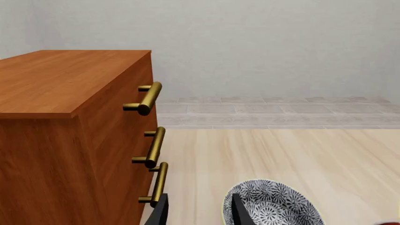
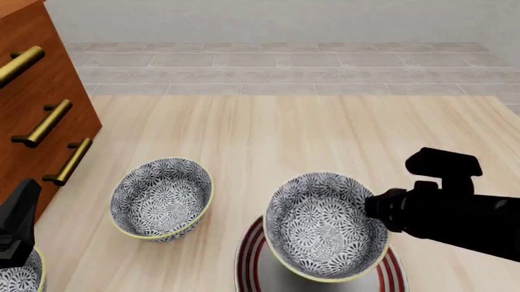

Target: Pick up the bowl and put it in the front on the plate.

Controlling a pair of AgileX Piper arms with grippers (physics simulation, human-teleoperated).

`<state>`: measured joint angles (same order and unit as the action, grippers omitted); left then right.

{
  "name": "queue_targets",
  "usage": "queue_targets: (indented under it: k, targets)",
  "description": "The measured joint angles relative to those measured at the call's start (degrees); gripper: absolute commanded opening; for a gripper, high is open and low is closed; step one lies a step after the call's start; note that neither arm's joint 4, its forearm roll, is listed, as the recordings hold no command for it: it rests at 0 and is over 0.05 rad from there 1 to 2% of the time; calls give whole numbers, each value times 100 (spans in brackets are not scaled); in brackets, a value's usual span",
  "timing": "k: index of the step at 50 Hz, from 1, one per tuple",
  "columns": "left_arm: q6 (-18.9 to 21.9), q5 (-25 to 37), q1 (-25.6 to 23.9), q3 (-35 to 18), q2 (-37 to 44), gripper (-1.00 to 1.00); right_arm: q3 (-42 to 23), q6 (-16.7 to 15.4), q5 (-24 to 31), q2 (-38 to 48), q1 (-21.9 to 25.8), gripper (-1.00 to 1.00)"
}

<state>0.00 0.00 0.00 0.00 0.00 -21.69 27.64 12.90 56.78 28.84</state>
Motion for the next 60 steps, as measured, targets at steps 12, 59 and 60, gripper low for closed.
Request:
queue_targets:
  k: [12, 59, 60]
  targets:
    - [0, 0, 0, 0, 0, 100, 129, -59, 2, -36, -7, -100]
    - [0, 0, 0, 0, 0, 100, 518, -22, -439, 177, 137, -100]
    - [0, 0, 0, 0, 0, 100, 529, -22, -454, 182, 139, -100]
